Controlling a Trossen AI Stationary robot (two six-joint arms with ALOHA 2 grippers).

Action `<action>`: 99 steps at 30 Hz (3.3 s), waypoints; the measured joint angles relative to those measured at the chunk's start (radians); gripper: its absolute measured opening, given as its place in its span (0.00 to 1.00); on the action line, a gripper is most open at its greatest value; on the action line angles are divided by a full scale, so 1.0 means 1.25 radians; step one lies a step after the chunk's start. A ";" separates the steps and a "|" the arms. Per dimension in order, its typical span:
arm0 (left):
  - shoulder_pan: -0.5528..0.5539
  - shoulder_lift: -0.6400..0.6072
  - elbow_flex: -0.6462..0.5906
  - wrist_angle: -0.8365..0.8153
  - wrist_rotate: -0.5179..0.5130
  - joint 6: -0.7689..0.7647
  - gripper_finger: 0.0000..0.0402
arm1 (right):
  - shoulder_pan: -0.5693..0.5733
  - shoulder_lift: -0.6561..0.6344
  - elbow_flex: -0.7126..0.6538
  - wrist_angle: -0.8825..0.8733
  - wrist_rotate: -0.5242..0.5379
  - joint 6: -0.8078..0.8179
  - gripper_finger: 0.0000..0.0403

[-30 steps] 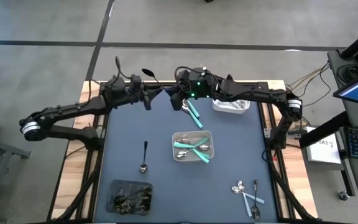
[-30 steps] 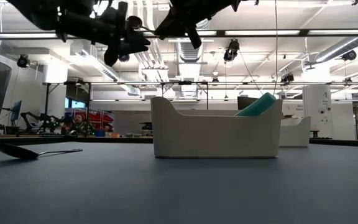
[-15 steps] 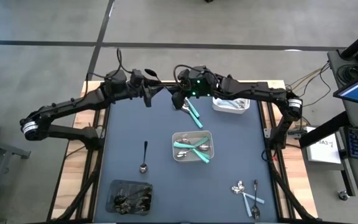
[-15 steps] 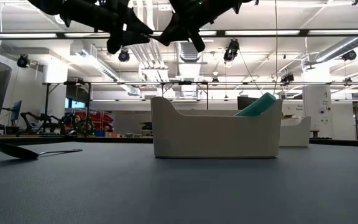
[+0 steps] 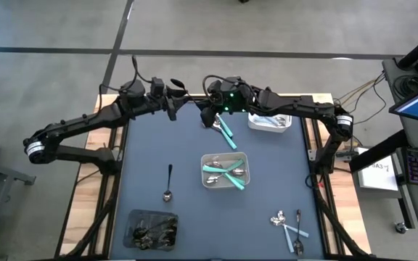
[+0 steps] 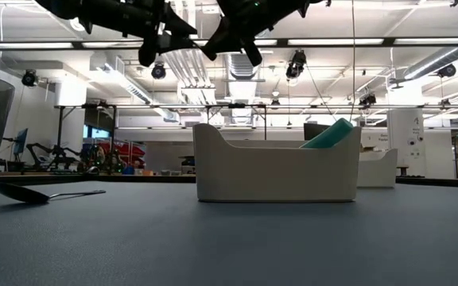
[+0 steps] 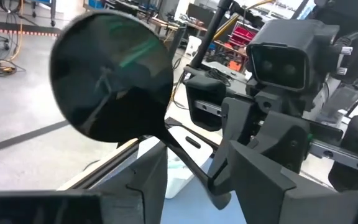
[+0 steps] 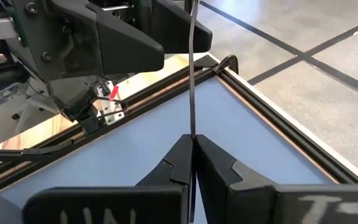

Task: Sort silverware by color (type)
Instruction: Put the black spoon into the black bin

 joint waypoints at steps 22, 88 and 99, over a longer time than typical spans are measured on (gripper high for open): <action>0.000 -0.002 0.000 0.002 0.011 -0.038 0.30 | 0.007 -0.002 0.000 0.041 -0.019 -0.022 0.02; -0.780 -0.059 -0.073 -0.663 0.207 -0.503 0.00 | 0.080 -0.038 -0.015 -0.379 -0.140 0.091 0.21; -0.924 0.165 -0.008 -0.595 0.155 -0.747 0.01 | 0.170 -0.045 -0.016 -0.473 -0.141 0.082 0.20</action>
